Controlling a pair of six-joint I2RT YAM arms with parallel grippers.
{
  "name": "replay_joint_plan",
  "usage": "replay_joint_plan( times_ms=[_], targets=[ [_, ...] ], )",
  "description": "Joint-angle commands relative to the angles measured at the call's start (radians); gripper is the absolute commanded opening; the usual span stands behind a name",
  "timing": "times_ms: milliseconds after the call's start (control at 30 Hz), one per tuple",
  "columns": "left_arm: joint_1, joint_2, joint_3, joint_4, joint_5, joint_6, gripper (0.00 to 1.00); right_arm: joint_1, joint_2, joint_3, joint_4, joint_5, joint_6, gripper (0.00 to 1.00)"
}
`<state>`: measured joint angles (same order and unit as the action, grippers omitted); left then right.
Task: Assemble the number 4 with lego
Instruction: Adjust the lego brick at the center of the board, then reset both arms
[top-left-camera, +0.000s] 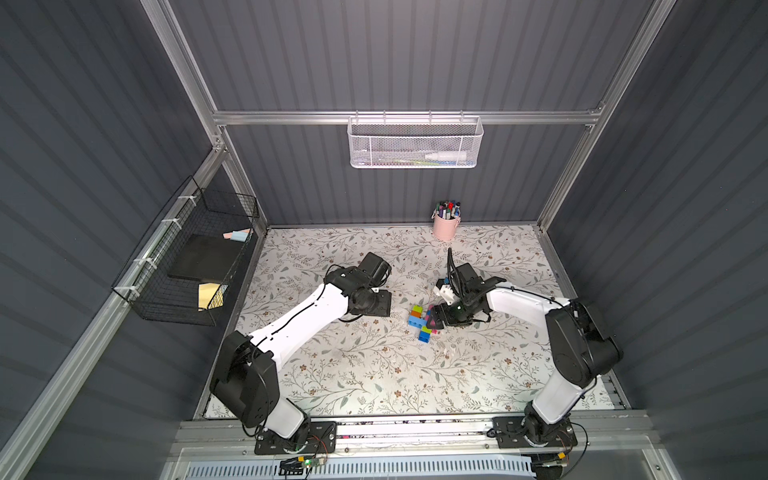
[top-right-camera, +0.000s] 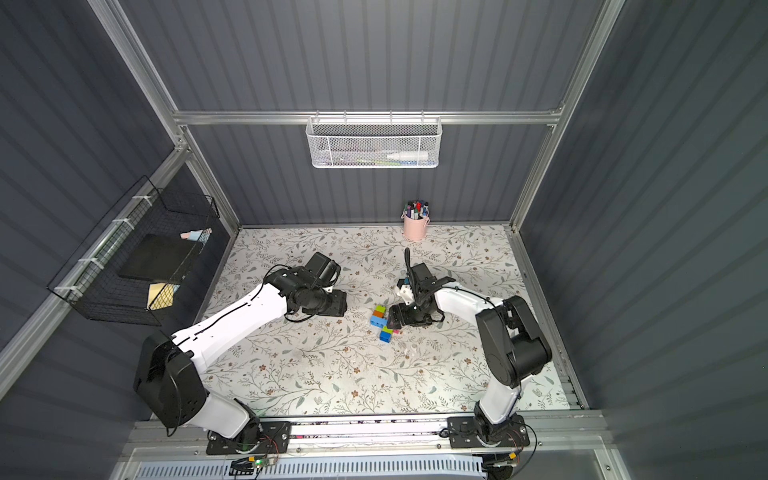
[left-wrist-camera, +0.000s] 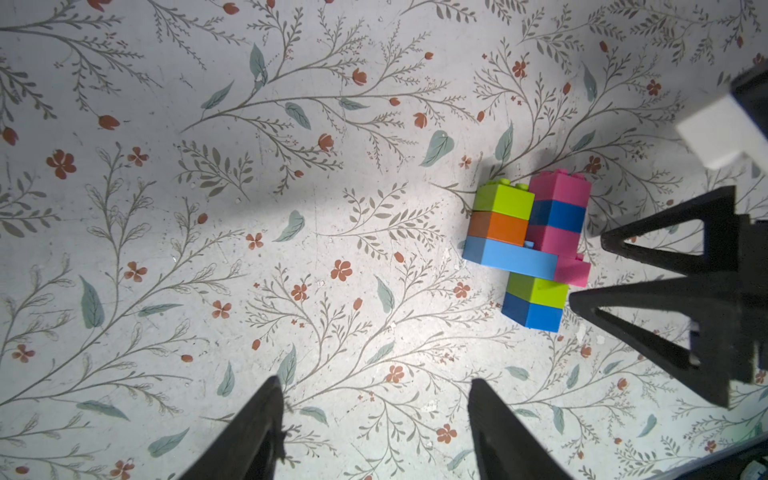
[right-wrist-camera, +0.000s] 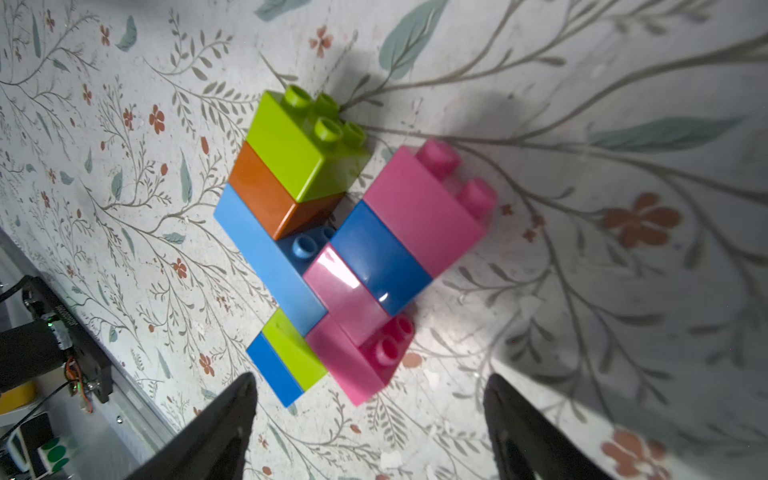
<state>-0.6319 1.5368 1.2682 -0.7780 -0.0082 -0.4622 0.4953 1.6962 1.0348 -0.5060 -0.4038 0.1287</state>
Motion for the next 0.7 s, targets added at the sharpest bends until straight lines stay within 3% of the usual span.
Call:
replay_joint_plan(
  times_ms=[0, 100, 233, 533, 667],
  targets=[
    [0.011, -0.013, 0.004, 0.022, -0.030, 0.031, 0.76, -0.008, -0.073, -0.021, -0.037, 0.077, -0.004, 0.91],
    [0.019, -0.017, -0.018, 0.047, -0.071, 0.058, 0.86, -0.023, -0.136, -0.036, -0.030, 0.157, 0.008, 0.98],
    [0.045, -0.040, -0.096, 0.122, -0.140, 0.113, 0.99, -0.074, -0.203, -0.050, -0.018, 0.189, 0.007, 0.99],
    [0.092, -0.141, -0.331, 0.398, -0.308, 0.278, 1.00, -0.228, -0.294, -0.065, 0.043, 0.314, 0.001, 0.99],
    [0.121, -0.175, -0.420, 0.498, -0.386, 0.368, 0.99, -0.288, -0.289, -0.054, 0.098, 0.440, 0.003, 0.99]
  ],
)
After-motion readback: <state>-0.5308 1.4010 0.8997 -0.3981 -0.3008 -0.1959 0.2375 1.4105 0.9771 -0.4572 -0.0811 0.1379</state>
